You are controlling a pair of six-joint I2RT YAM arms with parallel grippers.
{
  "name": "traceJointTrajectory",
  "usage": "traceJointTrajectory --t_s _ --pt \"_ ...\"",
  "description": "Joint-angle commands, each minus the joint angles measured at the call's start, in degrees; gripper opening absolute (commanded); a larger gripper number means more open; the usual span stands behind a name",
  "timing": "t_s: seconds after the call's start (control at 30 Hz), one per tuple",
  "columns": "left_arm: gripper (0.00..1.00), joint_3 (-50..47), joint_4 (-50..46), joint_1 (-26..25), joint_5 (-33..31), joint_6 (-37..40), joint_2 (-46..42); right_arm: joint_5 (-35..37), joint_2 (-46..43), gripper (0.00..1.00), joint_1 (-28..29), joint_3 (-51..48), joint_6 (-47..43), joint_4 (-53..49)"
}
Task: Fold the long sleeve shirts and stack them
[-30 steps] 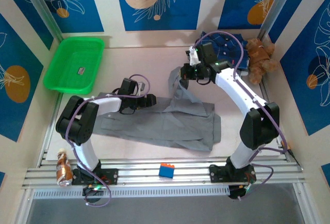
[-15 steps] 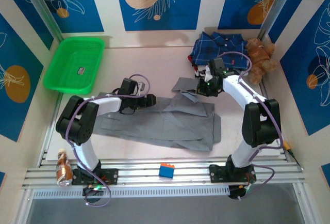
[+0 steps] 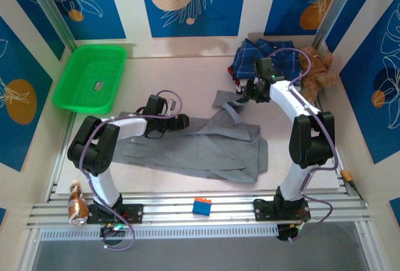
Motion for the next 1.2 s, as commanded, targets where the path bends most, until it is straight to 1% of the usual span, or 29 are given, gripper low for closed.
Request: traceJointTrajectory --t_s 0.0,0.03,0.07,0.1,0.17,0.2,0.27,0.3,0.37,0.43,0.5,0.57,0.63,0.73,0.87,1.03,1.1,1.17 --pt "0.84 -6.35 -13.5 0.31 -2.25 0.36 6.24 8.44 -6.23 0.48 3.17 -1.39 3.24 -4.59" --pt "0.84 -6.52 -13.51 0.28 -2.3 0.45 6.04 8.0 -8.51 0.48 4.06 -2.5 3.66 -5.82" --pt "0.84 -6.64 -13.51 0.26 -2.19 0.51 5.92 5.95 -10.87 0.49 5.12 -3.68 4.15 -6.62" --pt "0.84 -6.68 -13.47 0.25 -2.23 0.57 5.84 2.84 -12.69 0.48 6.21 -5.03 4.32 -6.46" --pt "0.84 -6.72 -13.52 0.19 -2.34 0.68 5.75 -5.95 -15.9 0.48 9.27 -8.68 4.73 -3.94" --pt "0.84 -6.81 -13.48 0.21 -2.3 0.77 5.78 -8.05 -15.84 0.47 10.57 -9.41 6.16 -4.04" --pt "0.84 -6.89 -13.49 0.3 -2.22 0.78 5.92 -12.28 -13.43 0.42 12.82 -10.73 10.07 -3.57" --pt "0.84 -7.06 -13.36 0.31 -2.12 0.72 5.92 -12.59 -11.95 0.4 13.94 -11.28 11.14 -2.59" --pt "0.84 -7.72 -13.11 0.35 -1.86 0.62 5.83 -12.47 -7.43 0.38 15.53 -10.87 12.95 -0.78" --pt "0.84 -8.36 -13.7 0.35 -2.17 0.79 5.45 -11.69 -1.84 0.33 14.94 -8.7 15.81 -1.41" --pt "0.84 -9.25 -14.44 0.43 -2.95 0.95 5.0 -8.51 2.52 0.28 14.12 -7.11 18.55 -2.41" --pt "0.84 -10.5 -14.78 0.78 -3.51 1.07 4.62 -4.06 5.84 0.27 12.75 -6.35 22.44 -4.72" --pt "0.84 -11.73 -15.06 1.28 -4.0 0.9 4.13 -1.76 6.95 0.25 11.49 -6.81 24.88 -7.12" --pt "0.84 -13.07 -14.72 1.86 -4.08 0.49 3.47 2.14 5.14 0.24 10.29 -10.14 27.54 -9.66" --pt "0.84 -12.87 -15.37 1.97 -5.28 -0.34 3.71 4.28 0.63 0.27 8.36 -16.41 31.01 -10.58" --pt "0.84 -12.26 -15.97 2.19 -5.9 -0.29 4.65 3.25 -1.91 0.31 4.76 -20.9 32.06 -9.96" --pt "0.84 -12.39 -14.85 2.19 -4.61 0.28 4.23 2.09 -3.15 0.34 4.42 -20.54 30.39 -8.54" --pt "0.84 -12.51 -13.15 2.1 -2.23 0.98 2.62 0.15 -5.98 0.38 5.41 -19.05 26.86 -6.31"
